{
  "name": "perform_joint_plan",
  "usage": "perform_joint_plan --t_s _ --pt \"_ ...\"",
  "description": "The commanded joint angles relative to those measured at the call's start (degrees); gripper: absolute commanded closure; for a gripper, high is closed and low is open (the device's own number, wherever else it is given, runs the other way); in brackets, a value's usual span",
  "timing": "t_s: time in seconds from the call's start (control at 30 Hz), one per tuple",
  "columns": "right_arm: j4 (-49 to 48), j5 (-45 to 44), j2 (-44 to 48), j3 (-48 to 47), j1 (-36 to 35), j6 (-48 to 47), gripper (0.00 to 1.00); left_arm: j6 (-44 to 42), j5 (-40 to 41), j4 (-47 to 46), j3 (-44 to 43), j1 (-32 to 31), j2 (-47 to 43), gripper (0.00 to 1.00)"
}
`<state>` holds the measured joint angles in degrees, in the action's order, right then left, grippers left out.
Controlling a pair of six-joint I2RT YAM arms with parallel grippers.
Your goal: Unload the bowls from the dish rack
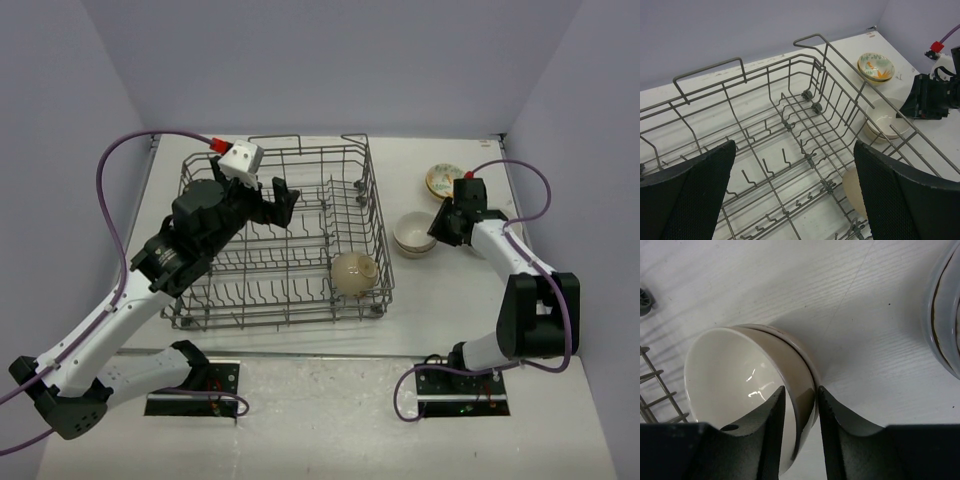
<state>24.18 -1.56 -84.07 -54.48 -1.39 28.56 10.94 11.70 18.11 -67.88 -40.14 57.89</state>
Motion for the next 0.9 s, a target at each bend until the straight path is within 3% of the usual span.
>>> perform_joint_plan --t_s 0.0,0.2,0.33,0.47,0.73,0.87 --pt "-2.6 -0.1 0.9 -1.9 0.0 0.5 0.66 0.0 -0.5 -1.8 -0.9 0.1 -0.9 0.0" --pt "-2.2 0.7 2.3 -1.4 0.0 0.6 0.62 0.0 -1.0 -2.1 -0.9 0.1 -0.7 0.0" --pt "-2.1 1.3 4.0 -1.2 0.0 0.9 0.79 0.0 -1.1 -2.1 -0.8 0.1 -0.8 0.0" --pt "-2.1 1.3 3.7 -0.6 -0.1 1.0 0.88 0.0 -1.8 -2.4 -0.7 0.1 -0.8 0.0" --pt "-2.7 1.3 2.2 0.5 -0.1 1.2 0.89 0.3 -2.3 -2.6 -0.4 0.2 -0.6 0.0" --pt "-1.3 0.9 3.6 -0.2 0.0 1.2 0.77 1.7 -2.5 -2.7 -0.3 0.1 0.4 0.0"
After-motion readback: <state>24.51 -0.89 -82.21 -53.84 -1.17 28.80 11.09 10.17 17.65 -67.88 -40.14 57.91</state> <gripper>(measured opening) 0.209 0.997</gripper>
